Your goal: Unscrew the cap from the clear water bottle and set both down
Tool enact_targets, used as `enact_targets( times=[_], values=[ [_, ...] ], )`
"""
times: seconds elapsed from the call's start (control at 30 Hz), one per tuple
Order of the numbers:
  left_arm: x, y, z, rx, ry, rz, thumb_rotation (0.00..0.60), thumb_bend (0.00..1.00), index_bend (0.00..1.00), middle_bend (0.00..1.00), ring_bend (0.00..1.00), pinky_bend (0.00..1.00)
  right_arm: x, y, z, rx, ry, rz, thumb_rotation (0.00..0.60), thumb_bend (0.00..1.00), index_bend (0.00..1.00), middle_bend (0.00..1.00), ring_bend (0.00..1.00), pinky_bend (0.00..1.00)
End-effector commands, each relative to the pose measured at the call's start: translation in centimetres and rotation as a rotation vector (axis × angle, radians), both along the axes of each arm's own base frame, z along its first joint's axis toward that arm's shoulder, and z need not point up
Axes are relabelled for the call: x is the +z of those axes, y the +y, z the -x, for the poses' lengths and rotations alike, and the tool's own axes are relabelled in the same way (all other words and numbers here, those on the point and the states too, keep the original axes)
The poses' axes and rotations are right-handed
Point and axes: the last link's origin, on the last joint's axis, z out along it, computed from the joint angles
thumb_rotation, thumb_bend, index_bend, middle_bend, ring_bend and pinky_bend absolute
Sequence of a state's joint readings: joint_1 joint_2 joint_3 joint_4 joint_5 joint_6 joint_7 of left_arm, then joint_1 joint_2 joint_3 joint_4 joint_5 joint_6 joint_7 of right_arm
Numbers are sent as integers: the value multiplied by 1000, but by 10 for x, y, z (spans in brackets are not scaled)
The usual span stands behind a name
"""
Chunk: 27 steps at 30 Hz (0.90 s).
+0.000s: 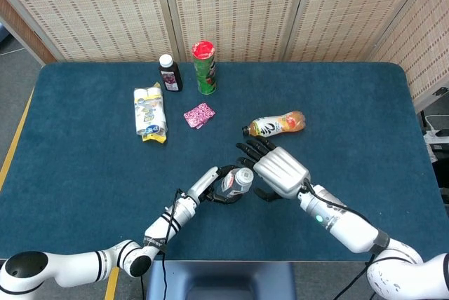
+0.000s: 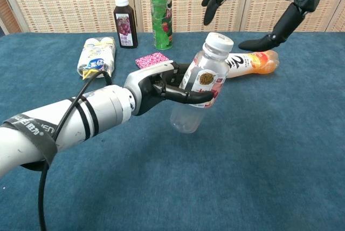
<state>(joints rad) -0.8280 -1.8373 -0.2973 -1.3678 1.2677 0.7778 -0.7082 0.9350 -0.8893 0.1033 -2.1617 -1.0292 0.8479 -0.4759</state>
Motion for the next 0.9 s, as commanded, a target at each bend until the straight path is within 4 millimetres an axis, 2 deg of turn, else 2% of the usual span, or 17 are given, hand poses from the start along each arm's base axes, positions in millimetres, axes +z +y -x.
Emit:
enact_targets(
  times=[0.03, 0.37, 0.6, 0.8, 0.9],
  values=[
    [0, -1, 0, 0, 0, 3, 600, 763, 737, 824, 570, 580, -4, 0, 0, 0, 8, -12, 472, 331, 230, 0, 0, 0],
    [-1, 3, 2, 6, 13, 0, 600, 761, 737, 823, 570, 580, -2, 11, -5, 21, 10, -29, 473, 331, 296, 0, 0, 0],
    [-3, 3, 1, 3, 17, 1, 600, 762, 737, 823, 570, 580, -3, 16, -7, 44, 14, -39, 473, 331, 302, 0, 0, 0],
    [1, 6, 4, 17, 8, -21, 600, 761, 738, 823, 569, 579, -1, 13, -5, 32, -4, -15, 474, 330, 235, 0, 0, 0],
    [3, 10, 7, 54, -21, -42, 600, 751, 740, 821, 570, 561, 5, 10, 0, 9, -36, 15, 474, 330, 162, 0, 0, 0]
  ],
)
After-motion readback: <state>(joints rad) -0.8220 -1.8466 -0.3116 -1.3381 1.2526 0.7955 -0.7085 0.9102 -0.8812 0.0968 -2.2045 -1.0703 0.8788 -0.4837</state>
